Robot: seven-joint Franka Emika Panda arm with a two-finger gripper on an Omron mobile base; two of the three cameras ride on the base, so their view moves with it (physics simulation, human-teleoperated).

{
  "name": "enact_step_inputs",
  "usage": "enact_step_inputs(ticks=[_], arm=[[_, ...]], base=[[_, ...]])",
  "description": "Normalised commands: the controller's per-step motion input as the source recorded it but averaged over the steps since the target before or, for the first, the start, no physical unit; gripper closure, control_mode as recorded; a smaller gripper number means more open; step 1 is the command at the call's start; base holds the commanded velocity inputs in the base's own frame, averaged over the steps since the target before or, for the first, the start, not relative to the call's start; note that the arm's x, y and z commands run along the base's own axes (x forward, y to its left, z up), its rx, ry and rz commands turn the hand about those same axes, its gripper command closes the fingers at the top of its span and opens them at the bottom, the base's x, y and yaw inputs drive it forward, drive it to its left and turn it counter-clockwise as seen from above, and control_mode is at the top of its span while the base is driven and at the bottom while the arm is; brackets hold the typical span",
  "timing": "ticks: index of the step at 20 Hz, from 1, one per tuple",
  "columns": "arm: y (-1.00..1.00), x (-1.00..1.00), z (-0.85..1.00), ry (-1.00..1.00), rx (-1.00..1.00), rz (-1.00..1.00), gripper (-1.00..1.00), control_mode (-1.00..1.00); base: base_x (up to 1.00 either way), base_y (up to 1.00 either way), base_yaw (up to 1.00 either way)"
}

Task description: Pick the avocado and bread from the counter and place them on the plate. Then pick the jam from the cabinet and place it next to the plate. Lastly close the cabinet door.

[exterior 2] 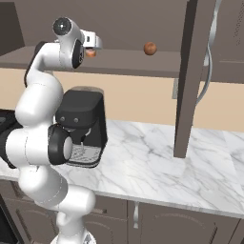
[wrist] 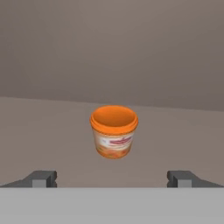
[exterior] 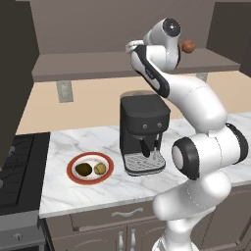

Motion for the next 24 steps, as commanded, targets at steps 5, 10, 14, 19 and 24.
enact_step_inputs(ticks=[5,10,14,19,24], arm=[[0.06,0.16,-0.06,0.00,-0.03,0.00,-1.00,-1.00],[0.02,0.15,-0.06,0.00,-0.01,0.00,-1.00,-1.00],[0.00,0.12,-0.02,0.00,0.00,0.00,-1.00,-1.00],[0.00,0.15,-0.04,0.00,0.00,0.00,-1.00,-1.00],[0.00,0.14,-0.01,0.00,0.00,0.00,-1.00,-1.00]], base=[[0.00,0.00,0.00],[0.00,0.00,0.00],[0.00,0.00,0.00],[0.00,0.00,0.00],[0.00,0.00,0.00]])
